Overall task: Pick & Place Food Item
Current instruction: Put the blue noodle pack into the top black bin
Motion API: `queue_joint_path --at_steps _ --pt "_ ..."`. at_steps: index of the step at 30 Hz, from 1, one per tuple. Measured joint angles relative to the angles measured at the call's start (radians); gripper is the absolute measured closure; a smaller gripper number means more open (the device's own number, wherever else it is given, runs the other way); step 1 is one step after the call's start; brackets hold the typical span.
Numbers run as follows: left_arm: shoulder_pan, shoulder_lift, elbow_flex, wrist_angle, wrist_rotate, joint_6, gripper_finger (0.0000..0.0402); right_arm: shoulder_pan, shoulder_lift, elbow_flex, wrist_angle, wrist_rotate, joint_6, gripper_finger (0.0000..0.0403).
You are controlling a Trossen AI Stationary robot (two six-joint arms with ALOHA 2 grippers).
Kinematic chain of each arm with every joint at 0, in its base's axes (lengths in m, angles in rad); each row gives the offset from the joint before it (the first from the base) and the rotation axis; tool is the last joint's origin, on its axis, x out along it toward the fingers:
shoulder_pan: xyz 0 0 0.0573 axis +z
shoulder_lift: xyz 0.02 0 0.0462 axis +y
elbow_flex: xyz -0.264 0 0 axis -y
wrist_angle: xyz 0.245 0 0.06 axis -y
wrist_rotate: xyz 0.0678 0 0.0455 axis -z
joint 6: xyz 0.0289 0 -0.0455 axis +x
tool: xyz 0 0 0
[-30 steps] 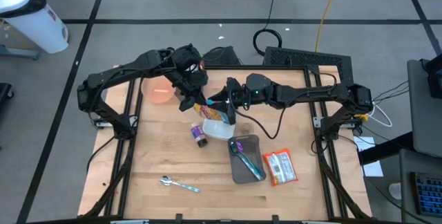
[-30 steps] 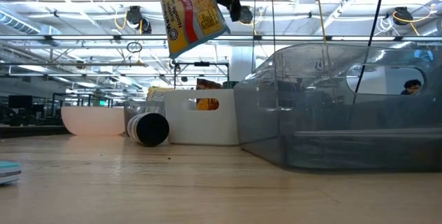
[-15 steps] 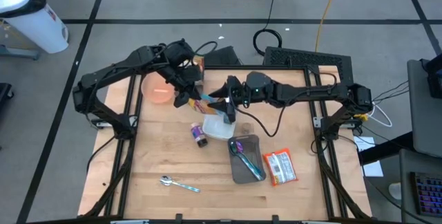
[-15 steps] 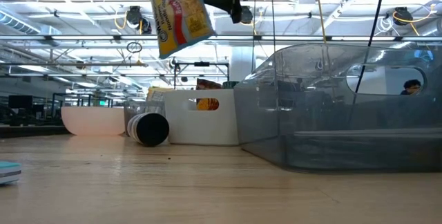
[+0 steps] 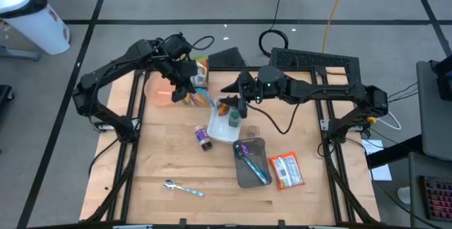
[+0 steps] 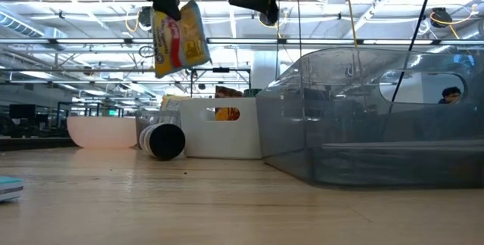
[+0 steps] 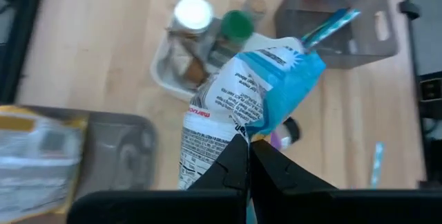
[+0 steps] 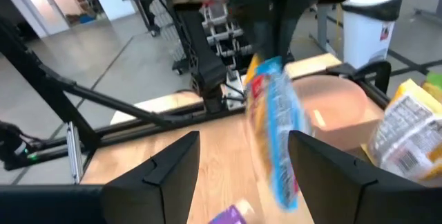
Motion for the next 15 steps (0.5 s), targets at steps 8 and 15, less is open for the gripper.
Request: queue_joint_path --at_steps 8,15 --pt "0.11 0.0 0.0 -0.002 -0.04 0.07 0.0399 -0.013 -0.023 0.0 -0.046 0.003 -0.008 0.0188" --pt "0.202 0.024 0.001 -0.002 -0.062 0.093 0.0399 -0.014 -0.022 0.0 -0.061 0.003 -0.009 0.0192"
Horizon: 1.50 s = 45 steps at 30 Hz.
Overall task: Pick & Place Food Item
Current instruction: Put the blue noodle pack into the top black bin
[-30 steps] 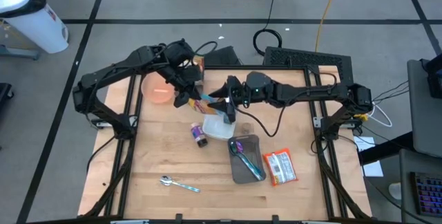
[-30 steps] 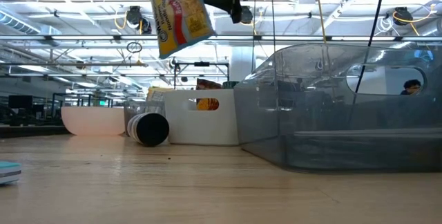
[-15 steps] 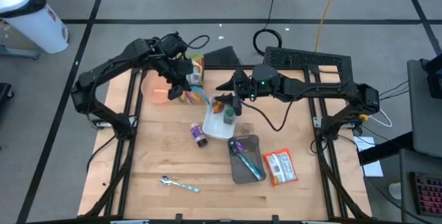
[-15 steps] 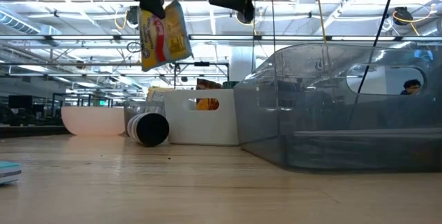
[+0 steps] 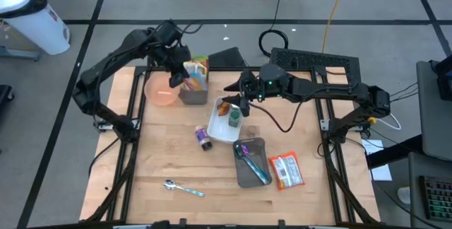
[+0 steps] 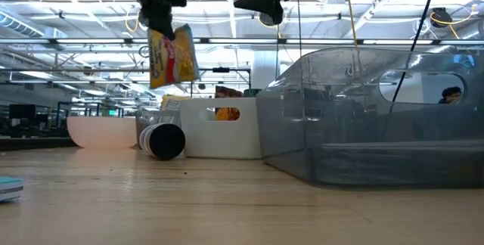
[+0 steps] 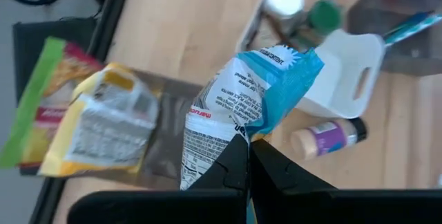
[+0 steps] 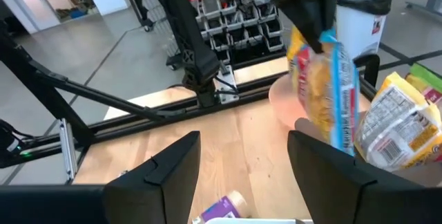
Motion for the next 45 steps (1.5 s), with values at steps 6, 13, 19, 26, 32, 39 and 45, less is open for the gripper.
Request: queue_joint_path --at_steps 6,13,19,26,32,39,45 --pt "0.046 0.045 0.0 -0.002 -0.036 0.027 0.0398 0.0 0.0 0.0 -0.006 0.0 -0.018 0.0192" --pt "0.075 0.113 0.0 0.011 -0.03 0.044 0.0397 -0.017 0.0 0.0 -0.024 0.001 -0.019 0.0195" --pt "0.096 0.198 0.067 -0.001 -0.031 0.056 0.0397 -0.026 0.0 0.0 -0.052 0.001 -0.02 0.0197" --pt "0.116 0.29 0.163 -0.048 -0.035 0.085 0.0397 -0.031 0.0 -0.017 -0.047 0.001 -0.026 0.0197" --pt "0.139 0.331 0.166 -0.093 -0.05 0.101 0.0397 -0.034 0.0 -0.062 -0.037 0.001 -0.005 0.0198" --pt "0.159 0.331 0.16 -0.077 -0.06 0.106 0.0398 -0.043 0.0 -0.101 -0.014 0.0 0.008 0.0196" --pt "0.165 0.331 0.16 -0.074 -0.069 0.113 0.0398 -0.067 0.0 -0.102 0.02 0.0 0.008 0.0201"
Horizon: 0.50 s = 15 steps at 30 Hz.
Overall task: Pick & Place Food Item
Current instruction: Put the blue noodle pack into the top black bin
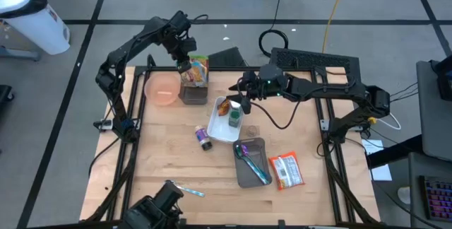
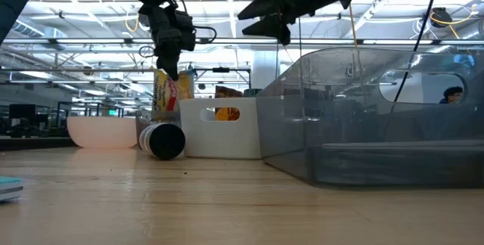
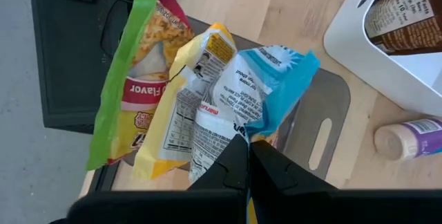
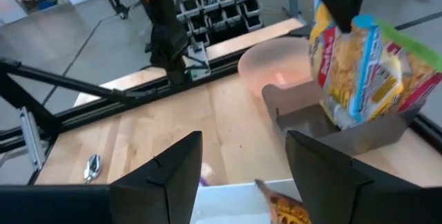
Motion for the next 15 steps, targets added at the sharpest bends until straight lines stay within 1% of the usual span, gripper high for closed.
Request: queue_joint_path --at_steps 10,15 --pt "-0.003 0.004 -0.001 0.041 -0.005 -0.012 0.0397 -0.032 0.0 0.0 0.015 -0.002 0.0 0.0202" --pt "-0.012 0.052 -0.001 0.031 0.012 -0.025 0.0398 -0.031 0.0 0.0 0.014 -0.003 0.0 0.0202"
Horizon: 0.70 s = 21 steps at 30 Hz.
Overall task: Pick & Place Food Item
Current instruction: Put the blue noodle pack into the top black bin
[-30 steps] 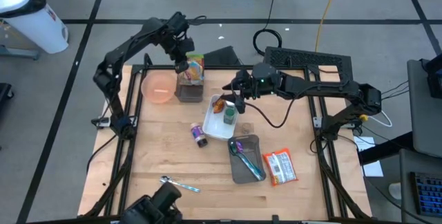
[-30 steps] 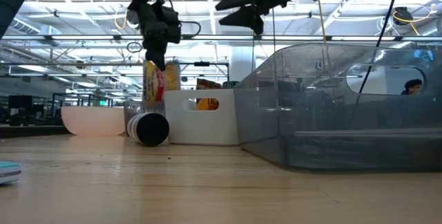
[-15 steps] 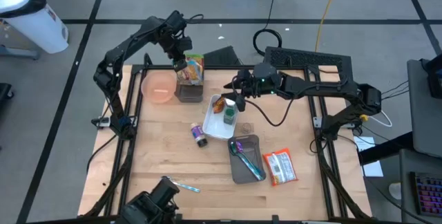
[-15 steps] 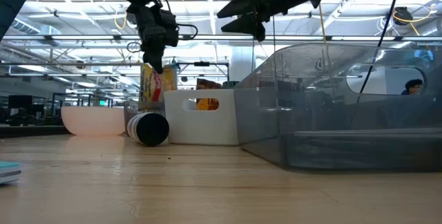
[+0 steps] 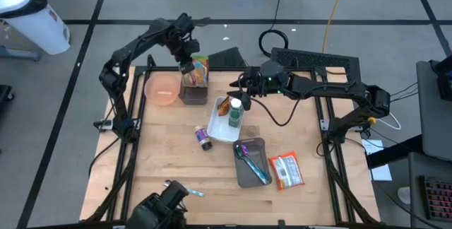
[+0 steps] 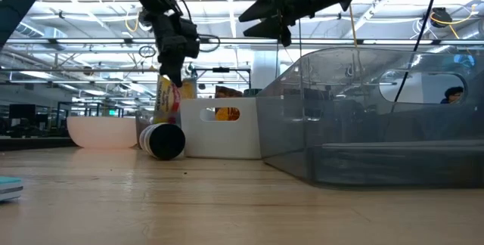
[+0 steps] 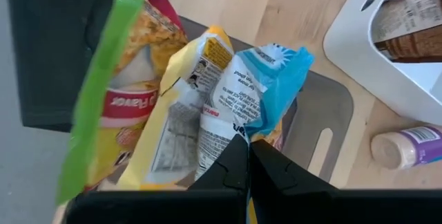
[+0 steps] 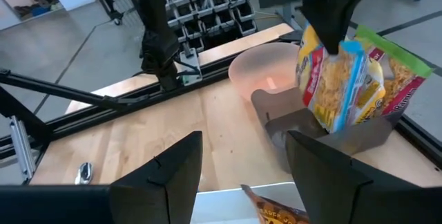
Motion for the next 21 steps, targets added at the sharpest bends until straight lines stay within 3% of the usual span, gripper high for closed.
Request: queue_joint_path --at_steps 21 --pt "-0.039 0.06 -0.013 0.04 -0.009 0.007 0.0397 0.0 0.0 0.0 -0.008 0.0 0.023 0.0202"
